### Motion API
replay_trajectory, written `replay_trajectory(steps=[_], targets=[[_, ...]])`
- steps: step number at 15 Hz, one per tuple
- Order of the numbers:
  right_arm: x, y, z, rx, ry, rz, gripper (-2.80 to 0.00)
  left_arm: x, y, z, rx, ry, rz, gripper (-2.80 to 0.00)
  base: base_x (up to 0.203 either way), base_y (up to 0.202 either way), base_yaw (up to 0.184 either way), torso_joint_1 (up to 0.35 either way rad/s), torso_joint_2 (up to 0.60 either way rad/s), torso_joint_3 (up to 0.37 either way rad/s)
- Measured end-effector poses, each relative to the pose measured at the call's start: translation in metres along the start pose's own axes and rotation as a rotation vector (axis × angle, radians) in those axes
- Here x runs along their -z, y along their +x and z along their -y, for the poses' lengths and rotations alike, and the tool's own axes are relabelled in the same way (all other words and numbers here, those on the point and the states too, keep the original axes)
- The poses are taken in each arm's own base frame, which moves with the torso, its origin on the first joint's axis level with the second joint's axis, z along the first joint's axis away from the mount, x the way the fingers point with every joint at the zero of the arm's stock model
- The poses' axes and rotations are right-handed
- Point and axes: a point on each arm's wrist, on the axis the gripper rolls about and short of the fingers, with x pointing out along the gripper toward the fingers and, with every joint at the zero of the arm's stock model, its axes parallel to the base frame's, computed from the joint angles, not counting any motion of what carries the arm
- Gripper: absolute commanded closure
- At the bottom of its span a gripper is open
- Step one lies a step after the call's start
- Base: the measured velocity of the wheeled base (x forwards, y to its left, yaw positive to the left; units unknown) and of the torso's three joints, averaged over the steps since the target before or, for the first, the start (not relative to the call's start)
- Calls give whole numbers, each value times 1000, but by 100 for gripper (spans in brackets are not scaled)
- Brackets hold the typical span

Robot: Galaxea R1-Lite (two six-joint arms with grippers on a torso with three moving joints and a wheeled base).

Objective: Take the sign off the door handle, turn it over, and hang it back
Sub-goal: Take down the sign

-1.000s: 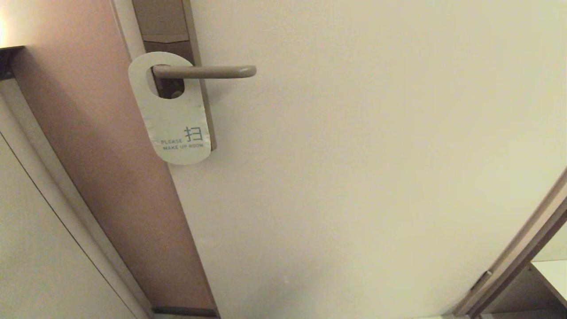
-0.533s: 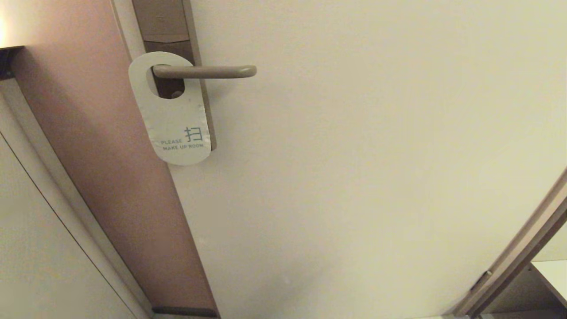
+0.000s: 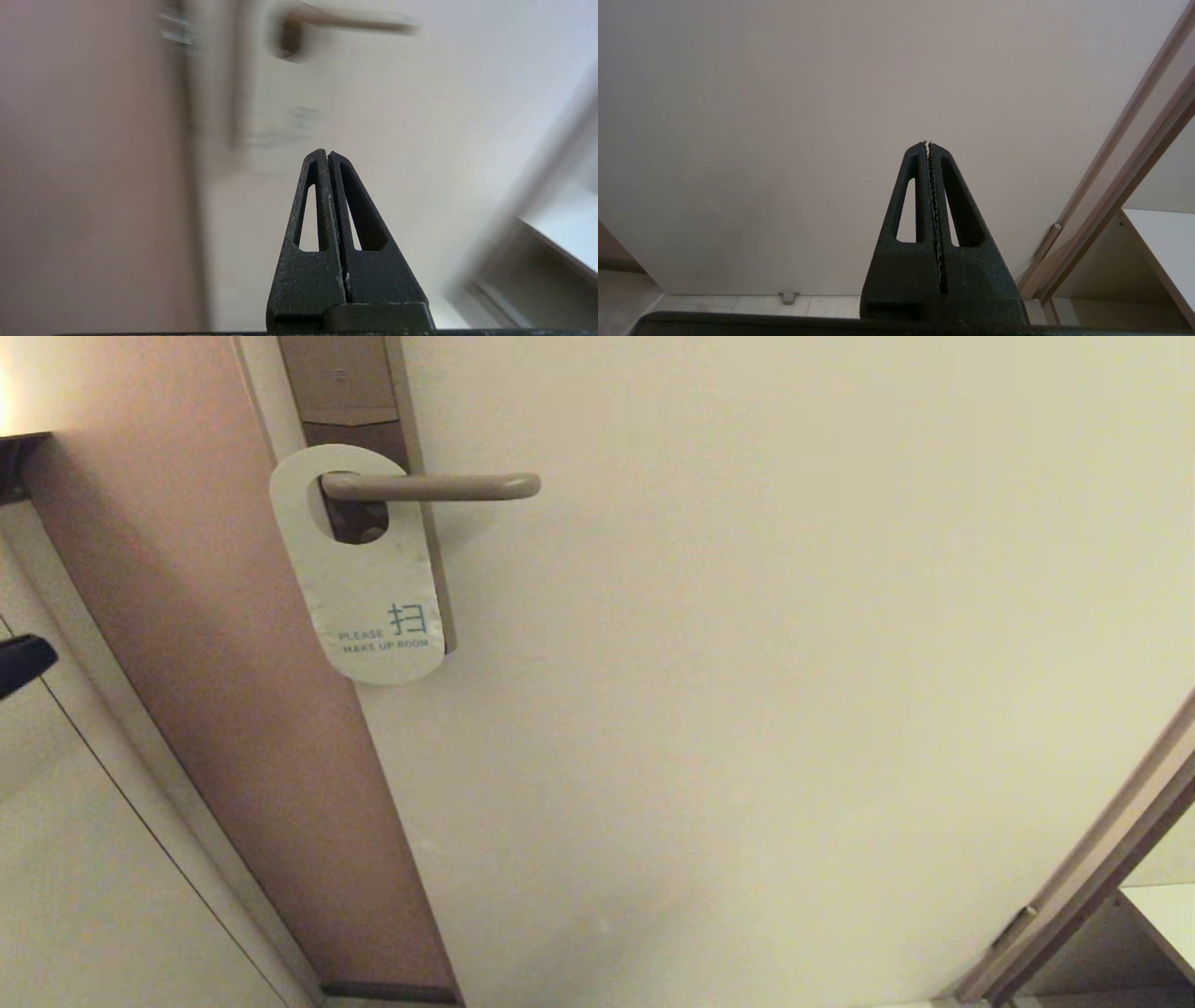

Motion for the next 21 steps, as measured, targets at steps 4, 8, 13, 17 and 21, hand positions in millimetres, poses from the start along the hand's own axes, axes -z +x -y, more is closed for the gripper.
replay_trajectory(steps=[4, 8, 13, 17, 21], targets=[[0, 0, 0, 0, 0, 0, 0, 5, 23, -8, 114, -51, -60, 0, 0, 0, 0, 0, 0, 0], [0, 0, 0, 0, 0, 0, 0, 10, 51, -27, 139, -78, -100, 0, 0, 0, 0, 0, 0, 0], [0, 0, 0, 0, 0, 0, 0, 6, 73, -68, 273, -57, -108, 0, 0, 0, 0, 0, 0, 0], [0, 0, 0, 0, 0, 0, 0, 7, 81, -94, 477, -63, -155, 0, 0, 0, 0, 0, 0, 0], [0, 0, 0, 0, 0, 0, 0, 12, 85, -114, 613, -70, -186, 0, 0, 0, 0, 0, 0, 0]])
